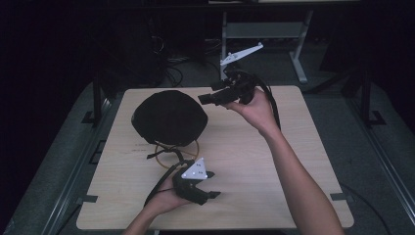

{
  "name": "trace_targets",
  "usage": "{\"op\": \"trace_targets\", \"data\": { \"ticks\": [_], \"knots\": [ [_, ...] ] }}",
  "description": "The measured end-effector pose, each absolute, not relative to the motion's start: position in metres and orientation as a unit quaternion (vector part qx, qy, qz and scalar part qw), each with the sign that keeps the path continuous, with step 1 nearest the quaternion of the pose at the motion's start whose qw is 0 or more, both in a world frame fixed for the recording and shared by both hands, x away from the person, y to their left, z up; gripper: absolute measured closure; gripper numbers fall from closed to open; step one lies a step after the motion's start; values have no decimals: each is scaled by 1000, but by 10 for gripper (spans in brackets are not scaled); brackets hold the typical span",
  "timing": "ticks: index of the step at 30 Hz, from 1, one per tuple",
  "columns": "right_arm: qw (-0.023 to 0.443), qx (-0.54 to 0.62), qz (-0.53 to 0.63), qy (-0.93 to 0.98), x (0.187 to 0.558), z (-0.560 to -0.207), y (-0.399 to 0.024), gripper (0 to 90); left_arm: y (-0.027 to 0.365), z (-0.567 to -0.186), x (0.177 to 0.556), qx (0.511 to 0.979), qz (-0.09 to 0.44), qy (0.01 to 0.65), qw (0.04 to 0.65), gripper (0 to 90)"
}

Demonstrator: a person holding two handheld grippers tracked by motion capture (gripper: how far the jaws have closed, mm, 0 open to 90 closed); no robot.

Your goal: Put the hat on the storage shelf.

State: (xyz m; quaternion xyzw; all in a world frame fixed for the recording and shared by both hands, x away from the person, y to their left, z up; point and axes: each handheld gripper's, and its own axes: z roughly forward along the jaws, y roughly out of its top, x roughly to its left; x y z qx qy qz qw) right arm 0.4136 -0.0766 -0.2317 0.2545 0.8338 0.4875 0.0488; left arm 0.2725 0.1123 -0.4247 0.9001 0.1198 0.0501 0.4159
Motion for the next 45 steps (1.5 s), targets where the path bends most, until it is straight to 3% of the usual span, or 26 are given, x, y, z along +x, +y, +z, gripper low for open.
{"op": "trace_targets", "data": {
  "ticks": [45],
  "knots": [
    [44,320,480,816,392,-290,-169,264,110,-428,274,899,52,123,416,344]
  ]
}}
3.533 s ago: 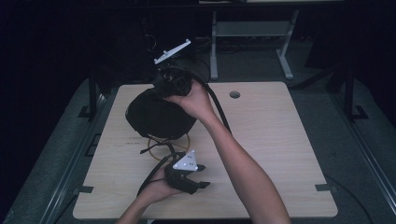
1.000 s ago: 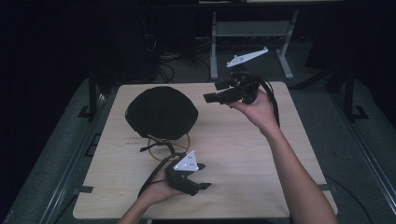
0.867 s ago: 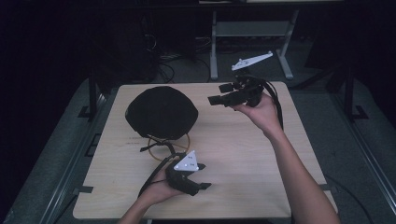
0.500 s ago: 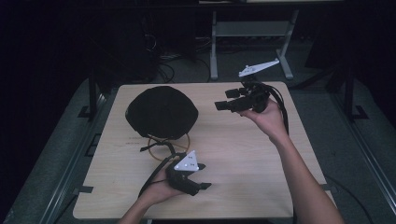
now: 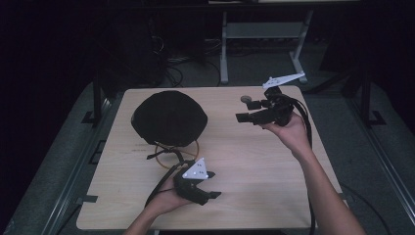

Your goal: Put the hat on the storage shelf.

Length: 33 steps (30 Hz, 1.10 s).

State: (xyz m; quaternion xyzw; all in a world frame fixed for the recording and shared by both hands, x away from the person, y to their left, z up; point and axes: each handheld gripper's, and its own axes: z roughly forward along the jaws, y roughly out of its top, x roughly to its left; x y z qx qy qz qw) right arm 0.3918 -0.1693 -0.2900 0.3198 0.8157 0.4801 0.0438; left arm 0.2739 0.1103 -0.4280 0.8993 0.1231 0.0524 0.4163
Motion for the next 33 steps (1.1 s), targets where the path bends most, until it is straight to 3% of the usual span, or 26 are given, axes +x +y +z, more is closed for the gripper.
{"op": "trace_targets", "data": {
  "ticks": [33],
  "knots": [
    [29,340,474,812,367,-331,-203,261,108,-430,273,901,51,124,413,342]
  ]
}}
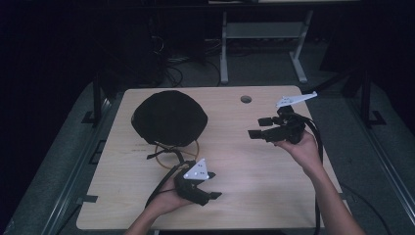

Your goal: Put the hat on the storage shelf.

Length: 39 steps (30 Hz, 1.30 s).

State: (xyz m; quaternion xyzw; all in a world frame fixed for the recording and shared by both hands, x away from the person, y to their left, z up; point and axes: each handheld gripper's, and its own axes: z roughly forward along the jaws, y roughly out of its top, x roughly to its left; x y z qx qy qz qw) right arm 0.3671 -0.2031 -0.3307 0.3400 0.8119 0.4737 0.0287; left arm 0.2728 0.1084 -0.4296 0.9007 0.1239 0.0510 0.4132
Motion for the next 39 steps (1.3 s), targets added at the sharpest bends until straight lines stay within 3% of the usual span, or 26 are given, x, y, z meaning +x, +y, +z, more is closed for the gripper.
{"op": "trace_targets", "data": {
  "ticks": [39],
  "knots": [
    [7,373,460,806,336,-373,-241,252,107,-432,273,903,48,122,410,342]
  ]
}}
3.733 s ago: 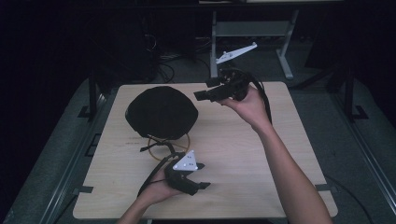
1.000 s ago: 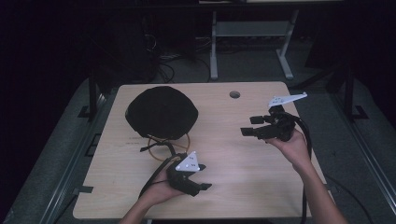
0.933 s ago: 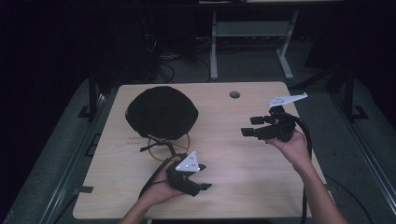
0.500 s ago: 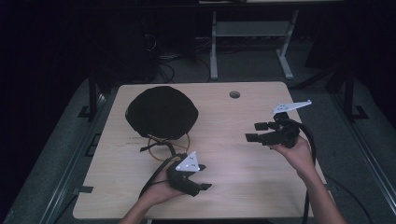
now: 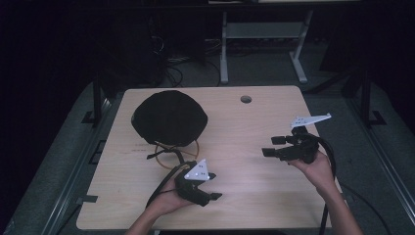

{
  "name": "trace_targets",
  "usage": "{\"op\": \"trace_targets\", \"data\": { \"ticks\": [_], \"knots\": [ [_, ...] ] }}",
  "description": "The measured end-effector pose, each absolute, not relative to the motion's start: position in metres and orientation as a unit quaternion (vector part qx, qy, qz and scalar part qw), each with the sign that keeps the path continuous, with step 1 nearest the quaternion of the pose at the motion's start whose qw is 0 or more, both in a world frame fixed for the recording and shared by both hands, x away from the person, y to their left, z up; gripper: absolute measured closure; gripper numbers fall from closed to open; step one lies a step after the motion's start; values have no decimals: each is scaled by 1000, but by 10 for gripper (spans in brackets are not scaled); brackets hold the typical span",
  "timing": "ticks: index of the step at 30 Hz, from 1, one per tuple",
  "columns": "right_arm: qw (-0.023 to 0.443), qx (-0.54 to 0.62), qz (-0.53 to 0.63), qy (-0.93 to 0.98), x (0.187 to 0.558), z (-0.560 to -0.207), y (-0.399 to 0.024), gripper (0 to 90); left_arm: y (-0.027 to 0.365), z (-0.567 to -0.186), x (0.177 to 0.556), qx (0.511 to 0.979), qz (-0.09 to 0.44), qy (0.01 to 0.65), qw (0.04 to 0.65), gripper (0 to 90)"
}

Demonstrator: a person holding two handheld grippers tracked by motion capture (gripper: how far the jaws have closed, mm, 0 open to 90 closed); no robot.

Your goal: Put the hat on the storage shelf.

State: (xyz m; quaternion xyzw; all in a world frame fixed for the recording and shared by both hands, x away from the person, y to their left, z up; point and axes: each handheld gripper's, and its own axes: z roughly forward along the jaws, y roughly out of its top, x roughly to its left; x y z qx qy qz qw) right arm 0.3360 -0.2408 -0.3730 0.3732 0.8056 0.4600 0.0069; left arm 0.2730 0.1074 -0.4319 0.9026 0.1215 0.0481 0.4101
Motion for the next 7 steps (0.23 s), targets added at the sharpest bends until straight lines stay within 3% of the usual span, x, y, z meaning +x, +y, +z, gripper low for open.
{"op": "trace_targets", "data": {
  "ticks": [7],
  "knots": [
    [4,369,464,806,326,-378,-244,242,106,-433,273,902,47,123,412,333]
  ]
}}
